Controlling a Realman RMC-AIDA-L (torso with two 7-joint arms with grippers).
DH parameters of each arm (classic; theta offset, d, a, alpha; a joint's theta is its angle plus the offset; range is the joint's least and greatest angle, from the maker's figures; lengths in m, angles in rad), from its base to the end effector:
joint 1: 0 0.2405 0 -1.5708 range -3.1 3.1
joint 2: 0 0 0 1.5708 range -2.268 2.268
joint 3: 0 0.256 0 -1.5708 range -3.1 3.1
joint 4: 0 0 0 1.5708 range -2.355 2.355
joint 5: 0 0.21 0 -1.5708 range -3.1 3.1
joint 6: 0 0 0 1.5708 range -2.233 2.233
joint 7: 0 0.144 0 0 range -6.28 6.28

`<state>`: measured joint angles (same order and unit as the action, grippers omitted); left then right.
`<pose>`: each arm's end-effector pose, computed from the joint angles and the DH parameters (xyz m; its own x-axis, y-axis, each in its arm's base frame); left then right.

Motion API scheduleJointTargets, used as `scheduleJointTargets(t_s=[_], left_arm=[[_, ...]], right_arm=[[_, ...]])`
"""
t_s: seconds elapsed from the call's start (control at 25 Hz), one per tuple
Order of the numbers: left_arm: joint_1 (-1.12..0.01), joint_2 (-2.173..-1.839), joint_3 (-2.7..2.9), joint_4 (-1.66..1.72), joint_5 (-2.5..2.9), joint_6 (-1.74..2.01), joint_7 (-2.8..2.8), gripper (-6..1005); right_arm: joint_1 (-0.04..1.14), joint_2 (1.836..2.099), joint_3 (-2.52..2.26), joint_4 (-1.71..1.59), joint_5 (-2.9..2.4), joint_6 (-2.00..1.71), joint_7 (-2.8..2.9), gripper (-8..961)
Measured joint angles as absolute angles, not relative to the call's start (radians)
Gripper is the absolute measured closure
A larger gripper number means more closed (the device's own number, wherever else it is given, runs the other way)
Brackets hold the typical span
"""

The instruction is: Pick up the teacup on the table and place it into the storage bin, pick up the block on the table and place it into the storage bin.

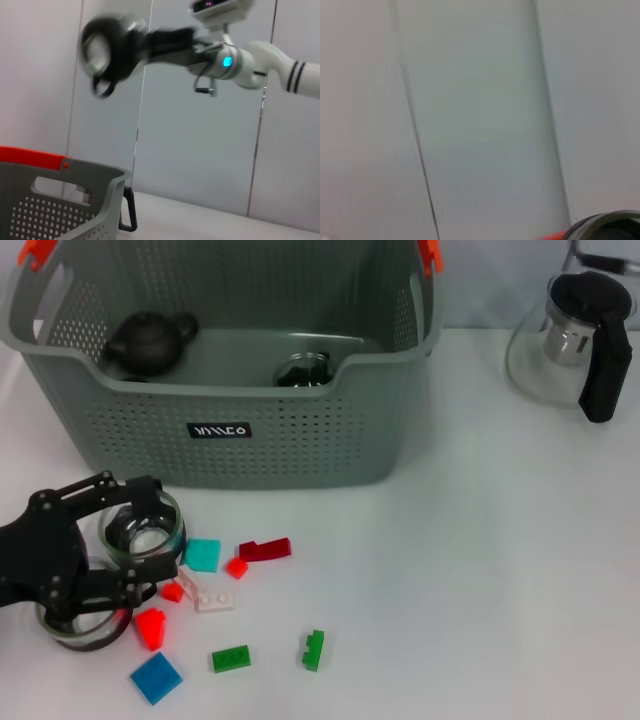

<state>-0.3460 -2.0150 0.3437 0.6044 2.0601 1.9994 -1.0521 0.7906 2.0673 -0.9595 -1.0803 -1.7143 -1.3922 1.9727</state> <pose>-0.3087 0.2394 0.0567 0.7141 0.1318 0.6876 0.3498 -0.9179 -0.1873 0.0651 0.4110 0.0562 0.7345 -0.2094 -0.6455 -0.3663 -0.9231 -0.1174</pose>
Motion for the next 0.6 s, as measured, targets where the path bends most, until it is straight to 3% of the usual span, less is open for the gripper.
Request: scheduleJointTargets(t_s=[0.08, 0.36, 0.6], left_arm=[[-0.344, -2.017, 0.342, 0.604, 2.06, 1.997, -1.052, 135], [-0.343, -2.024, 0.341, 0.604, 2.06, 1.997, -1.053, 135], [-0.339, -2.032, 0.335, 0.604, 2.06, 1.995, -1.053, 135]], right_arm=[[0.891, 2.075, -0.995, -1.07, -1.921, -1.321, 2.063, 888], [1.076, 2.099, -1.073, -1.022, -2.309, -1.223, 2.239, 889], [1.171, 2.109, -1.214, -0.899, -2.51, -1.06, 2.352, 883]])
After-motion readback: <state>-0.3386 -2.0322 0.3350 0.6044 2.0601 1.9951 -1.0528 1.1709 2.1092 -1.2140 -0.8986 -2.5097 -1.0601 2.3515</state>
